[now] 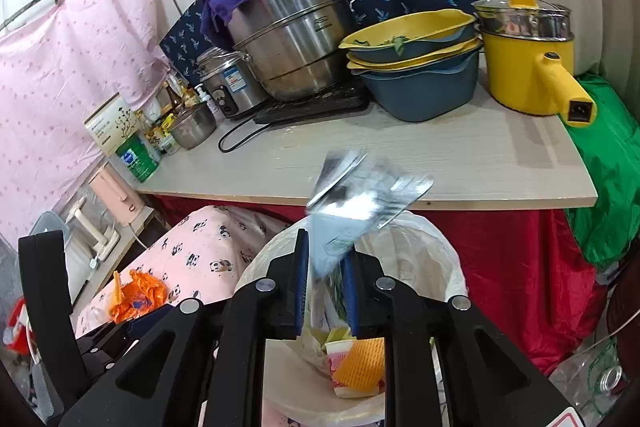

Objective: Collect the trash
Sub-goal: 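Open the right gripper to drop the green carton into the bin, then move both tools back to the orange wrappers on the table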

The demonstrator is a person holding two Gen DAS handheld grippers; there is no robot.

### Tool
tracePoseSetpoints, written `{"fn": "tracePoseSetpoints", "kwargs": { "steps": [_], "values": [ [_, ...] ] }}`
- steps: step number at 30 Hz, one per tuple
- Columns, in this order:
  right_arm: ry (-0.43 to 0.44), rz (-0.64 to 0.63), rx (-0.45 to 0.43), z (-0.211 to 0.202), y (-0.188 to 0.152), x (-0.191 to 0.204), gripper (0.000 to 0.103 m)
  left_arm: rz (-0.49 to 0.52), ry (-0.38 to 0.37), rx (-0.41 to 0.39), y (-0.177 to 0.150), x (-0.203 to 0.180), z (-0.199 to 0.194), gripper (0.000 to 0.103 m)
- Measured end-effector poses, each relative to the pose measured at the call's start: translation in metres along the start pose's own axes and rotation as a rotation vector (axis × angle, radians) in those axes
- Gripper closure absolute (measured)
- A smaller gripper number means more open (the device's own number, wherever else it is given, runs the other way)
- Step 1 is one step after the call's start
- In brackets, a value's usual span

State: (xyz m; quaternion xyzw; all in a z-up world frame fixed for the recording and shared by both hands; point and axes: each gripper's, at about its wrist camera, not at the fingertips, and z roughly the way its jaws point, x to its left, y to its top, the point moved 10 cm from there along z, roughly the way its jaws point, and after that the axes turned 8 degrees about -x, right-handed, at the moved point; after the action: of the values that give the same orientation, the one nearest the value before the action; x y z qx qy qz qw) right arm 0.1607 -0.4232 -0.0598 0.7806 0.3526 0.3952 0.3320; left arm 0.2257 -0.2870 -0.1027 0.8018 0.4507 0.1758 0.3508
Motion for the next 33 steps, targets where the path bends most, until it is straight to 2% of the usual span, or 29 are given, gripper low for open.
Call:
{"fn": "tracePoseSetpoints", "kwargs": {
  "steps": [10,16,21,33],
  "values": [
    [0.025,-0.021,-0.011,-0.006,-0.002,0.028,0.077,-0.083,0.042,-0.001,-0.007,0.048,-0.011,0.029],
    [0.048,-0.039,-0.006,-0.013,-0.008,0.053,0.07,-0.116,0.067,-0.021,-0.011,0.075,-0.029,0.029],
    [0.084,-0.069,0.005,-0.019,-0.017,0.085,0.064,-0.156,0.102,-0.033,-0.017,0.107,-0.047,0.027],
    [0.206,-0.156,0.064,-0.029,-0.053,0.178,0.06,-0.258,0.213,-0.057,-0.043,0.197,-0.092,0.027]
  ]
}}
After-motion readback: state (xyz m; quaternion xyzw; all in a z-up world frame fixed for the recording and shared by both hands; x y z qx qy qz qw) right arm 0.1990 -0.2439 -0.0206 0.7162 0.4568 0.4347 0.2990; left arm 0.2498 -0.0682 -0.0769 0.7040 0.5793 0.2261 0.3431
